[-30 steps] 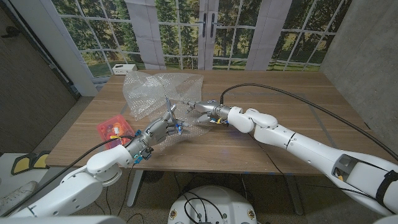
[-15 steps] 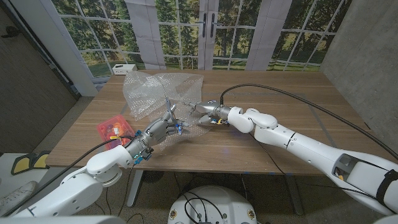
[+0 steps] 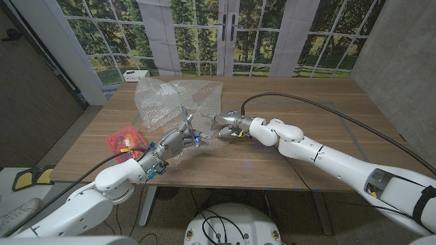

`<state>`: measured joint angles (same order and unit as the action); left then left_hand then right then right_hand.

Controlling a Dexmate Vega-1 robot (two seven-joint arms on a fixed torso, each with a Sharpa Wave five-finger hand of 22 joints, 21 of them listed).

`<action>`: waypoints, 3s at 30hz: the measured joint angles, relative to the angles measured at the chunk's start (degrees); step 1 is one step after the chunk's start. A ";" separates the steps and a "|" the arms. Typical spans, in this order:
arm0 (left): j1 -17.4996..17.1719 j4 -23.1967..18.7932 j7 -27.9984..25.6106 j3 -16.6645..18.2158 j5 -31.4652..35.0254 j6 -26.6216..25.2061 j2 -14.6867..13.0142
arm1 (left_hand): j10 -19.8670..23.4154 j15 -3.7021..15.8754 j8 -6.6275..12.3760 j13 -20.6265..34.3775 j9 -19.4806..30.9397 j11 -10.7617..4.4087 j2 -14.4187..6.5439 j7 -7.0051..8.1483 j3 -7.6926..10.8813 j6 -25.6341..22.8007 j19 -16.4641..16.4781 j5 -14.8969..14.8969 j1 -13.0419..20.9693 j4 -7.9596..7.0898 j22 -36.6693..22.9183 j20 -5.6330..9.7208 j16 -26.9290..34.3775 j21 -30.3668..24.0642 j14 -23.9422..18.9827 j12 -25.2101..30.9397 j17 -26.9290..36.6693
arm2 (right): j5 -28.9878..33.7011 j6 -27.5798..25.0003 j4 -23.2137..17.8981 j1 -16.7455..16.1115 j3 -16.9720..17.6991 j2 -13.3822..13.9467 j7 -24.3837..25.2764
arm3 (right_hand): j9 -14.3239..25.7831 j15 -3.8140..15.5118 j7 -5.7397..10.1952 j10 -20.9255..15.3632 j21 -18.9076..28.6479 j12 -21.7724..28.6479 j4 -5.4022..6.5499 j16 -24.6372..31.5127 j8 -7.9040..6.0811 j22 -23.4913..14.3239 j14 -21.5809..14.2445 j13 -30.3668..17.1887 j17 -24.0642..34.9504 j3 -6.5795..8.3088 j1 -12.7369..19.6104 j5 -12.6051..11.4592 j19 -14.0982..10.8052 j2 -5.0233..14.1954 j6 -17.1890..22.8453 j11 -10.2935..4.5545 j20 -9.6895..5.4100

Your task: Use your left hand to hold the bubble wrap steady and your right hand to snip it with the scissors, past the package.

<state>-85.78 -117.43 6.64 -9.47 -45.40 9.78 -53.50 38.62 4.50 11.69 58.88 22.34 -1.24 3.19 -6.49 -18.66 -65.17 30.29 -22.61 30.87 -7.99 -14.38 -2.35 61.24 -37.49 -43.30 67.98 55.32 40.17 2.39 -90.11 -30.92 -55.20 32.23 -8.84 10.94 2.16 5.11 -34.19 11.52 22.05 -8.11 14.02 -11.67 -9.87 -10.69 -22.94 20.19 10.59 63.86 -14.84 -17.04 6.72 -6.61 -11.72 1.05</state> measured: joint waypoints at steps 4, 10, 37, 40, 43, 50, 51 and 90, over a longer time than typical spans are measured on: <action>-0.02 0.00 0.00 -0.06 0.04 0.14 0.05 | 0.22 0.00 0.00 -0.19 0.14 0.22 0.00 0.00 0.00 0.00 0.00 -0.01 0.00 0.00 -0.05 0.00 0.00 0.00 0.00 0.00 -0.15 | -0.08 -0.06 0.00 -0.08 0.00 -0.03 -0.01 | 0.00 0.04 -0.10 -4.90 0.00 2.58 0.06 0.95 -0.22 0.00 -2.32 -0.66 0.00 -0.06 -0.68 0.85 -0.85 -0.07 1.80 -0.12 -0.24; -0.03 0.00 0.01 -0.11 0.10 0.20 0.08 | 0.22 0.00 -0.05 -0.13 0.14 0.22 0.00 0.00 0.00 -0.01 0.00 -0.04 0.00 0.00 -0.14 0.00 0.00 0.00 0.00 0.00 -0.32 | -1.64 0.22 0.21 -0.46 0.41 -0.12 0.04 | -0.20 0.23 0.96 -10.41 0.00 5.64 0.46 2.20 -0.67 0.00 -5.52 -1.34 0.48 0.34 -1.10 1.10 -1.52 1.61 6.05 -0.35 -0.74; 0.52 0.00 0.12 -0.63 0.17 0.32 0.20 | 0.22 0.00 -0.16 -0.10 0.14 0.21 -0.23 -0.01 0.09 -0.01 -0.01 0.21 -0.23 0.07 -0.13 0.01 0.22 0.00 0.00 0.27 -0.26 | -17.67 3.00 2.32 -3.95 6.55 -1.55 3.03 | -0.12 0.43 1.76 -17.15 0.85 9.92 -0.39 5.50 -1.11 -0.15 -13.68 -2.44 3.15 4.12 1.93 0.42 -4.59 3.11 13.59 0.91 -1.14; 0.61 -0.01 0.04 -0.68 0.17 0.32 0.22 | 0.21 0.00 -0.19 -0.10 0.14 0.22 -0.23 -0.01 0.09 -0.01 -0.01 0.20 -0.23 0.07 -0.13 0.00 0.22 0.00 0.00 0.26 -0.37 | -20.95 3.00 2.48 -4.35 7.60 -1.86 3.09 | -0.12 0.42 1.53 -17.42 0.88 9.92 -0.46 5.72 -1.11 -0.35 -14.51 -2.44 3.48 4.19 2.39 0.20 -4.68 3.08 14.22 1.19 -1.05; 0.75 -0.02 -0.03 -0.74 0.15 0.31 0.24 | 0.22 0.00 -0.02 -0.10 0.14 0.21 -0.23 -0.01 0.10 -0.01 -0.01 0.18 -0.23 0.07 -0.13 0.01 0.45 0.00 0.00 0.26 -0.39 | -23.95 2.89 2.50 -4.80 8.60 -2.17 3.11 | -0.12 0.31 1.35 -17.42 0.88 9.93 -0.69 6.02 -1.11 -0.42 -15.00 -2.44 3.73 4.42 2.68 -0.01 -5.23 2.79 14.61 1.19 -1.13; 1.25 -0.02 -0.06 -0.95 0.07 0.02 0.25 | 0.21 0.00 -0.02 -0.10 -0.03 0.21 -0.23 -0.01 0.10 -0.01 -0.01 0.35 -0.23 0.07 -0.13 0.01 0.45 0.00 0.00 0.26 -0.41 | -29.83 2.30 2.50 -5.45 10.04 -2.53 3.44 | -0.12 0.51 1.66 -17.41 0.88 9.93 -0.69 6.61 -0.71 -0.42 -16.04 -2.44 4.34 4.43 3.07 -0.24 -5.58 2.73 14.92 1.19 -0.78; 1.32 -0.02 -0.06 -0.98 0.07 0.02 0.25 | 0.21 0.00 -0.02 -0.07 0.00 0.21 -0.23 -0.01 0.10 -0.01 -0.01 0.43 -0.23 0.07 -0.13 0.01 0.45 0.00 0.00 0.26 -0.41 | -30.65 2.30 2.50 -5.45 10.04 -2.53 3.61 | -0.12 0.55 1.66 -17.41 0.92 9.93 -0.69 6.61 -0.71 -0.42 -16.43 -2.44 4.41 4.43 3.14 -0.30 -5.61 2.79 14.92 1.19 -0.75; 2.97 0.36 -0.25 -1.35 -0.20 -1.42 -0.15 | 0.21 0.00 -0.10 0.00 0.13 0.21 -0.84 -0.01 0.18 -0.01 -0.01 0.47 -0.38 0.15 -0.40 0.01 0.45 0.00 0.00 0.48 -0.53 | -38.67 2.51 -0.59 -9.68 14.15 -4.23 13.51 | 0.52 1.03 3.08 -16.92 2.47 11.83 -1.28 9.10 -1.10 -0.95 -23.23 -2.44 9.26 4.78 5.63 -5.99 -8.17 1.38 23.95 1.40 -0.03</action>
<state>-82.81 -117.08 6.39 -10.82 -45.60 8.36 -53.64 38.83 4.50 11.59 58.88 22.47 -1.03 2.36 -6.50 -18.48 -65.17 30.28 -22.14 30.50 -7.85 -14.78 -2.34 61.69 -37.49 -43.30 68.45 54.78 1.51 4.90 -90.70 -40.60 -41.05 28.01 4.67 11.45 3.19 8.18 -51.10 13.99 33.88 -9.39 23.11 -12.77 -10.81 -33.92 -25.38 29.45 15.37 69.48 -20.83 -25.21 8.10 17.34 -10.32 1.02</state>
